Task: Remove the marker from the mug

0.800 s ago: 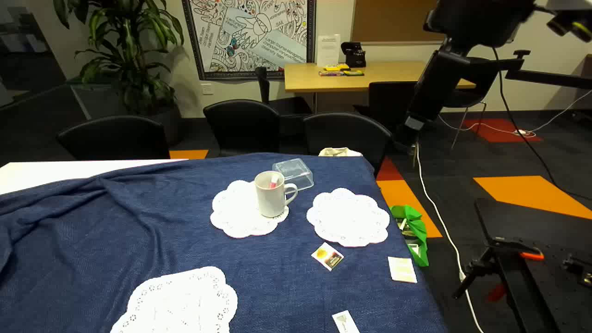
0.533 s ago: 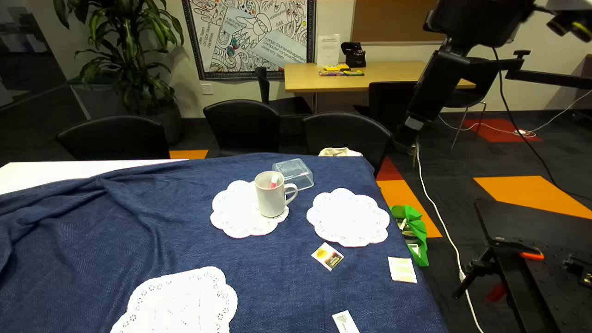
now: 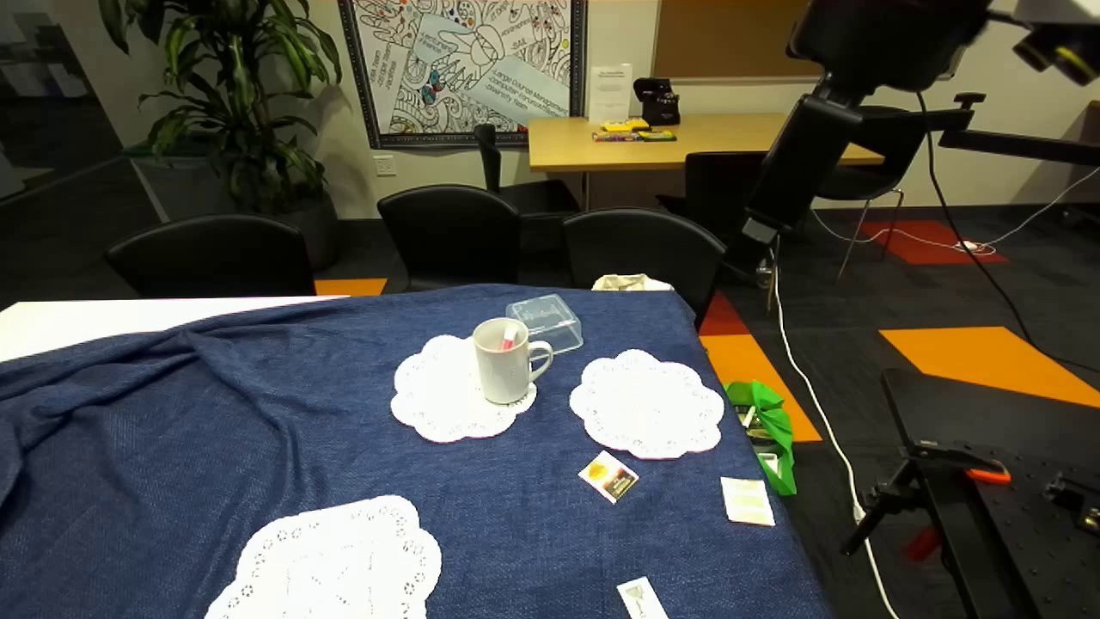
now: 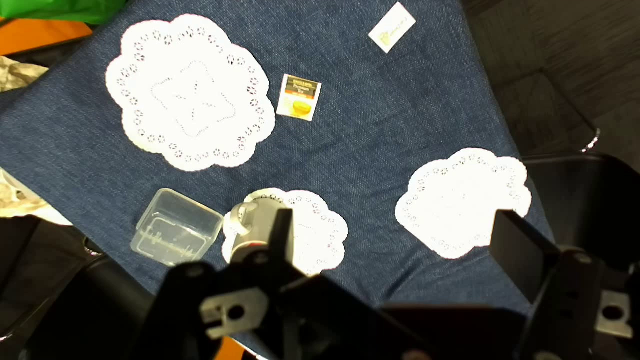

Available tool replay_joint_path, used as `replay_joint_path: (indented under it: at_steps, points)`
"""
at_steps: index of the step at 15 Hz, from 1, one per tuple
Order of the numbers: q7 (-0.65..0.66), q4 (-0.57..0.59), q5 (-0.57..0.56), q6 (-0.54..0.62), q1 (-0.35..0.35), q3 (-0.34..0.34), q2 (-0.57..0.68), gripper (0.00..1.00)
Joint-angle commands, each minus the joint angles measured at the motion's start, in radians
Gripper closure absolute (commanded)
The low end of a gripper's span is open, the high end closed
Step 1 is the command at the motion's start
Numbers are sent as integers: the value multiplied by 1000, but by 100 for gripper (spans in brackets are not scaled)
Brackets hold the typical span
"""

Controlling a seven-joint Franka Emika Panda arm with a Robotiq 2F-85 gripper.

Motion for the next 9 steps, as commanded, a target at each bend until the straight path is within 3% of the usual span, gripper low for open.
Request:
replay_joint_path:
  at_steps: [1, 5, 9]
  points:
    - [140, 44, -53, 70, -43, 59, 79, 0]
    - [391, 102, -159, 131, -110, 118, 177, 0]
    - [726, 183, -360, 138, -207, 178, 283, 0]
